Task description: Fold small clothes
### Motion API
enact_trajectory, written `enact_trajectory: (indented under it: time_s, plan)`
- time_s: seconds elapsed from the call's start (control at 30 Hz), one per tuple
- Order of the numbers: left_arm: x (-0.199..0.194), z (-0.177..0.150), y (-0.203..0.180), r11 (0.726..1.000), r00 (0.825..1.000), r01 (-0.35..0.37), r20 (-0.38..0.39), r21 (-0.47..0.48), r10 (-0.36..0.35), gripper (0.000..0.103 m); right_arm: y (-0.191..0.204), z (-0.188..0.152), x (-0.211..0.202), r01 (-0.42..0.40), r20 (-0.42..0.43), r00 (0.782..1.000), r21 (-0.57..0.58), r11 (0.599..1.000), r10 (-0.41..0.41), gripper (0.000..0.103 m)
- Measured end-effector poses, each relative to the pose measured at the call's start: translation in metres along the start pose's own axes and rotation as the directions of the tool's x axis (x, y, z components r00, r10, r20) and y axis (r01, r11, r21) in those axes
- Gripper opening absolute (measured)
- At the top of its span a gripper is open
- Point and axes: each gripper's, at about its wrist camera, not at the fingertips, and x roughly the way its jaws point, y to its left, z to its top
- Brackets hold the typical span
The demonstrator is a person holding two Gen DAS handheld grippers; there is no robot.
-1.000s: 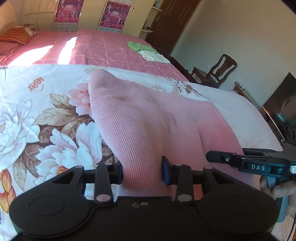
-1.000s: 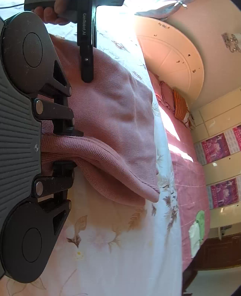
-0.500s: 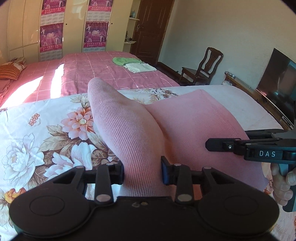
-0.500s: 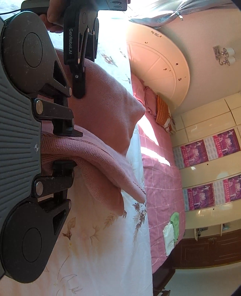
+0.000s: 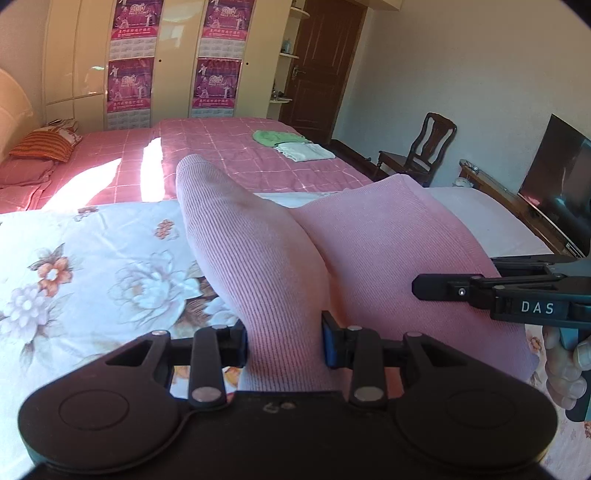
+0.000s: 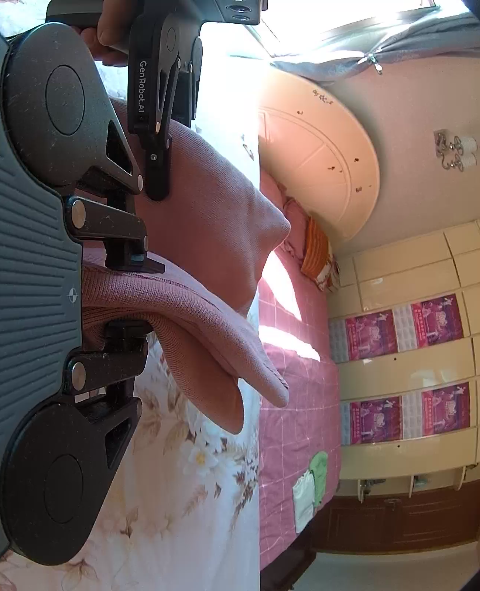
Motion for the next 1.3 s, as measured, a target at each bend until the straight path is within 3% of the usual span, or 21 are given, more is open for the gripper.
enact_trajectory:
  time_s: [0.23,0.43,0.67,0.73,0.77,0.9,1.0,1.1,1.13,1.17,1.3]
  plan:
    - [-0.047,-0.027,0.065,0.995,0.996,-0.085,-0.029,-0.053,0.084,0.034,0.072,-0.01,0.051,-0.085,-0.04,0.996,-0.007,0.996,0.085,0.022]
    - [-0.063,-0.044,0.105,0.987,0.992,-0.125,-0.044,-0.098,0.121,0.034,0.114,-0.02,0.086,-0.133,-0.073,0.989,-0.009,0.991,0.132,0.022]
    - [-0.052,-0.068,0.138,0.98,0.989,-0.129,-0.088,-0.15,0.117,0.035,0.118,-0.042,0.115,-0.126,-0.127,0.983,0.031,0.992,0.129,0.022]
    - [-0.042,-0.076,0.146,0.979,0.988,-0.126,-0.11,-0.16,0.109,0.039,0.109,-0.051,0.123,-0.098,-0.15,0.983,0.058,0.994,0.105,0.022]
    - [-0.038,-0.082,0.15,0.979,0.989,-0.12,-0.111,-0.167,0.102,0.046,0.104,-0.055,0.127,-0.076,-0.168,0.982,0.064,0.995,0.086,0.022]
    - [-0.036,-0.095,0.164,0.975,0.991,-0.121,-0.087,-0.189,0.106,0.078,0.085,-0.075,0.139,-0.065,-0.191,0.978,0.118,0.991,0.087,0.022]
    - [-0.038,-0.098,0.173,0.975,0.994,-0.095,-0.079,-0.202,0.08,0.081,0.082,-0.078,0.138,-0.068,-0.18,0.979,0.14,0.988,0.093,0.022]
    - [-0.061,-0.101,0.175,0.978,0.992,-0.122,-0.037,-0.172,0.117,0.08,0.081,-0.074,0.13,-0.051,-0.17,0.983,0.142,0.989,0.075,0.026]
    - [-0.07,-0.101,0.176,0.978,0.991,-0.132,-0.011,-0.161,0.132,0.078,0.082,-0.071,0.121,-0.021,-0.155,0.987,0.127,0.992,0.04,0.03]
    - [-0.08,-0.099,0.177,0.978,0.989,-0.144,0.019,-0.154,0.148,0.078,0.083,-0.067,0.112,0.022,-0.137,0.991,0.104,0.994,-0.007,0.042]
    - [-0.099,-0.09,0.175,0.989,0.987,-0.082,0.13,-0.126,0.098,0.076,0.095,-0.045,0.087,0.051,-0.052,0.997,-0.05,0.997,-0.053,0.041]
